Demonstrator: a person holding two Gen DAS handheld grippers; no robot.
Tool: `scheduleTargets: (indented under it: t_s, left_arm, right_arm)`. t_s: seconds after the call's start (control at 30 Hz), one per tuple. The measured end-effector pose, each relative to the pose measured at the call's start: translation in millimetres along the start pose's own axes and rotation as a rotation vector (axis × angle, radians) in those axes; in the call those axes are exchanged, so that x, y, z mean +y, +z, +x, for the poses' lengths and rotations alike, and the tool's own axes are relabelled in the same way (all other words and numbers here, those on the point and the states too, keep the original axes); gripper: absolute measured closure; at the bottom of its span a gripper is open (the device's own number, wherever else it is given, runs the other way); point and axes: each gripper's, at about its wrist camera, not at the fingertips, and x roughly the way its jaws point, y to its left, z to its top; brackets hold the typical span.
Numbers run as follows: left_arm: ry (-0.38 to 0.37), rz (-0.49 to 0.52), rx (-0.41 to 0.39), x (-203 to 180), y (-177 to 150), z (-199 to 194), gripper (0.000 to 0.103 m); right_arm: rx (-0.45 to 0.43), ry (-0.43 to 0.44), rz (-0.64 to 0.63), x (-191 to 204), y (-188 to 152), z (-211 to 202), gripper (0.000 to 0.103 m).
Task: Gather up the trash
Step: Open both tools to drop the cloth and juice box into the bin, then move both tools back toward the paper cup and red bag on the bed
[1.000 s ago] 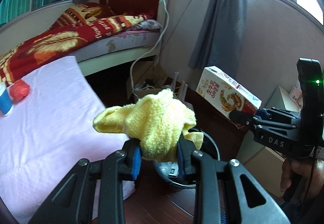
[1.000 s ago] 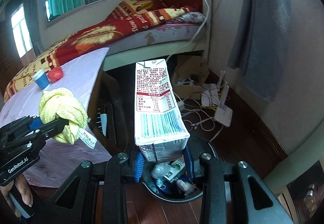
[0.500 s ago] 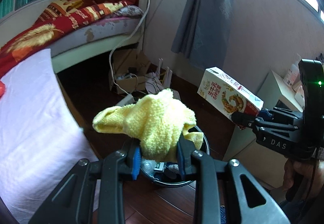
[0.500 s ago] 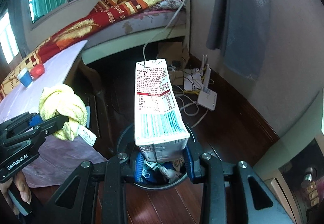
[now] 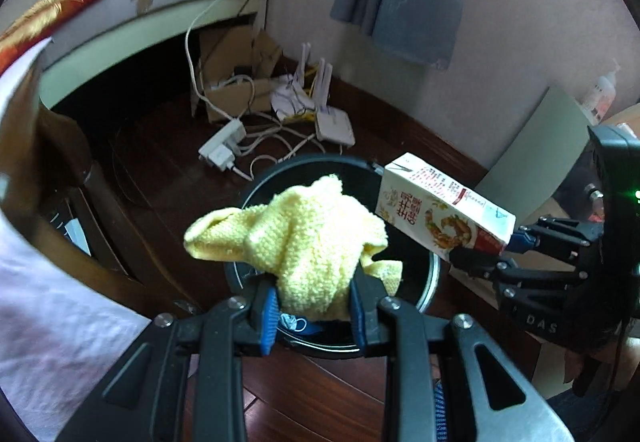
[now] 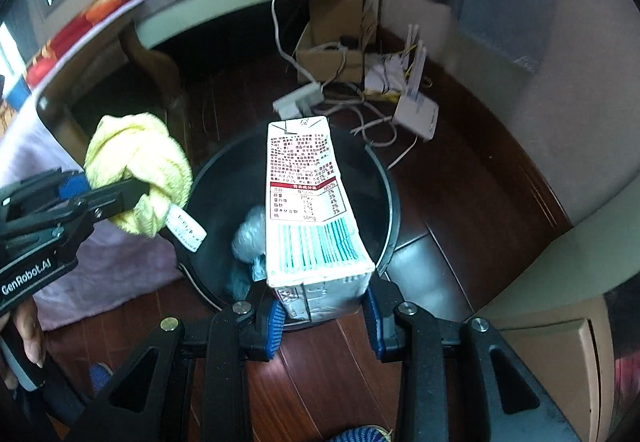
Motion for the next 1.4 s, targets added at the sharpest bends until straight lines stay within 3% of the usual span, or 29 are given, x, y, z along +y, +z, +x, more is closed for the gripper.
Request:
scheduleTargets:
  t_s: [0.13,0.2,0.23,0.27,0.3,0.4,0.43,0.47,0.8,1.4]
  left_arm:
    - [-0.039,-0.027,0.042,4.2,-2.2,18.8,0.07]
    - [-0.047,-0.02,0.079,3.6,-2.6,31.2,0.052]
    - [-0.012,-0.017,0.077,3.8,-2.5,33.4,0.043]
    - [0.012,-0.024,0.065,6.0,-2.8,32.8,0.028]
    - [0.02,-0.045,0.044,10.6,-3.1,29.0,0.021]
    - [0.066,-0.083,0.017,20.4,-4.4,20.7,0.003]
    - [0.076,-0.085,0.01,22.6,-3.9,20.9,0.003]
    - [0.086,-0.082,0.006,23.1,-4.1,18.4,0.003]
    - [0.112,-0.058,-0.024,16.7,-2.8,1.8,0.003]
    - [0.173,-0.022,-0.143,6.6,-6.3,-68.5,0.003]
  right_arm:
    - [0.033,0.008,-0.022,2.4,4.9,16.4,0.067]
    - [0.082,-0.002,-0.046,5.8,7.5,30.8,0.066]
    - [0.096,-0.03,-0.049,4.4,7.0,35.6,0.048]
    - [0.099,-0.062,-0.049,1.9,6.0,37.7,0.034]
    - [0.099,-0.074,-0.044,0.1,6.8,38.9,0.019]
    - [0.09,-0.094,-0.016,-7.2,8.3,35.8,0.015]
    - [0.084,-0.098,-0.007,-9.2,8.7,34.5,0.002]
    - [0.085,-0.103,-0.004,-9.4,8.1,33.2,0.0]
    - [0.042,-0.114,0.004,-5.6,12.9,12.6,0.0]
    - [-0.087,-0.079,-0.007,15.9,19.5,-54.4,0.0]
